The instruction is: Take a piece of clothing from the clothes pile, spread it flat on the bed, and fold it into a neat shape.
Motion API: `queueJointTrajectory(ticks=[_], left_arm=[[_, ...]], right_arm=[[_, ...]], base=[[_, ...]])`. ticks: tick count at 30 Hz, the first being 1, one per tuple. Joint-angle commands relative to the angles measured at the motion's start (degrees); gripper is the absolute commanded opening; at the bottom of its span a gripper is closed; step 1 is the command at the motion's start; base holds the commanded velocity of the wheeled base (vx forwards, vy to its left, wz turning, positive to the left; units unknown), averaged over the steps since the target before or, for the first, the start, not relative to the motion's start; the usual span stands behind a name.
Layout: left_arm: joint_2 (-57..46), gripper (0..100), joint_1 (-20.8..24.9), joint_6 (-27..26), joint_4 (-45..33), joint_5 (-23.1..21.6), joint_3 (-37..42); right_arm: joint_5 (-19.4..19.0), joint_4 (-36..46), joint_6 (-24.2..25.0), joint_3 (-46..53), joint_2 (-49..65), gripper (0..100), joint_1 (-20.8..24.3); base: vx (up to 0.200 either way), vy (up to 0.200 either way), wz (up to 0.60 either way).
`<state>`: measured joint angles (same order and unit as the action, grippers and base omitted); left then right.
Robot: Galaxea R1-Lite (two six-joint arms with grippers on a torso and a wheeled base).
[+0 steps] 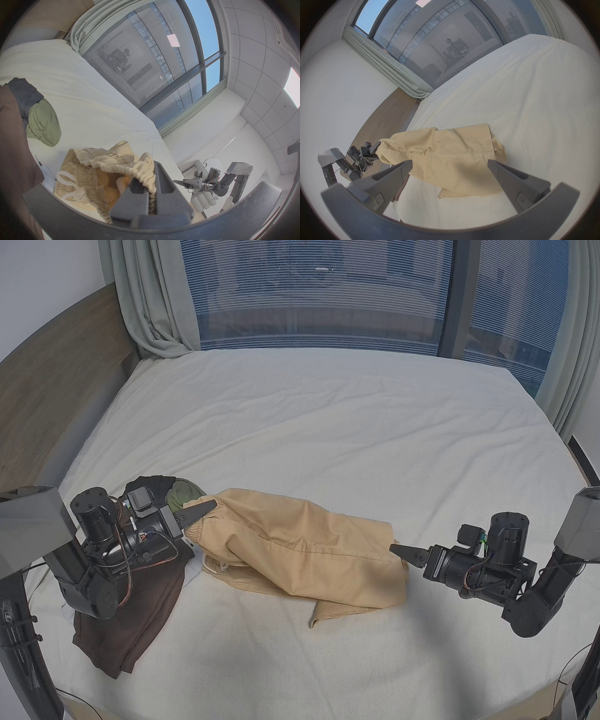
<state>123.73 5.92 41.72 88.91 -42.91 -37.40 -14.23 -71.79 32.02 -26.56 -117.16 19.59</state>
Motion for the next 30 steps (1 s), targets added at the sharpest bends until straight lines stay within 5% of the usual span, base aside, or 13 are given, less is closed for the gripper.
queueJointTrajectory(ticks=[1, 30], left_arm=[[0.1, 0, 0.05, 0.03, 0.04, 0.02, 0.05], [-0.51, 0, -0.21, 0.12, 0.04, 0.02, 0.14]], right_arm=[[-0.19, -0.02, 0.06, -0.24, -1.93, 100, -0.08], [0.16, -6.87, 2.96, -7.36, -16.17, 100, -0.78]], base=[[0.0, 0.0, 0.0], [0.0, 0.0, 0.0]])
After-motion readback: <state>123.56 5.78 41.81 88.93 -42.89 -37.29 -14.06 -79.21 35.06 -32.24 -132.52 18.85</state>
